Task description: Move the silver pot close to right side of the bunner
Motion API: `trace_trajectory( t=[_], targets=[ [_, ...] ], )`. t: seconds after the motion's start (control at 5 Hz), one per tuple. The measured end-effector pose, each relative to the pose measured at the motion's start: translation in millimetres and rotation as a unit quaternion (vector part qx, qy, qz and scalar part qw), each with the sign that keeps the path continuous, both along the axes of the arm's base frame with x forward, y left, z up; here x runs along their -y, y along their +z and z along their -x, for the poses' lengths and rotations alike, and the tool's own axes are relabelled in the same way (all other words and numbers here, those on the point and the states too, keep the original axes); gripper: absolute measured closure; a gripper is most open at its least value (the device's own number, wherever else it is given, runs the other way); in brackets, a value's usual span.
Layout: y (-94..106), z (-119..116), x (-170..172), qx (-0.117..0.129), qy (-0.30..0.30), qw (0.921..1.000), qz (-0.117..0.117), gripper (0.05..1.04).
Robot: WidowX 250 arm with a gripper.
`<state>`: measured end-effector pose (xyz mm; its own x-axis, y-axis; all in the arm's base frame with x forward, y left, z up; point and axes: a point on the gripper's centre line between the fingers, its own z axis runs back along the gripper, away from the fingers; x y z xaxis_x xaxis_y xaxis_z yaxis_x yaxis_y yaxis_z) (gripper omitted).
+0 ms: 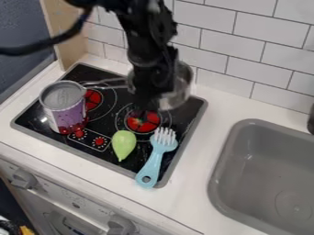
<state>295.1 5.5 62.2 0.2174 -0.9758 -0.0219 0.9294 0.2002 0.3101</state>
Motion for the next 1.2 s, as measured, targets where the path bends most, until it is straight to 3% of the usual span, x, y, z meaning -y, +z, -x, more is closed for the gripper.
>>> trace_trajectory(
  t=[0.4,0.8,1.0,1.2],
  targets=[
    [-24.6,-20.2,8.7,-0.013,0.001,0.9997,-0.021,1.000],
    [-50.4,-29.9,15.0,-0.024,0.011,0.9993,-0.027,1.000],
    [-52.0,-33.9,15.1,-0.011,0.012,0.9992,-0.035,0.981],
    [-52.5,-31.9,13.5,-0.017,0.018,0.9988,-0.043,0.807]
  ],
)
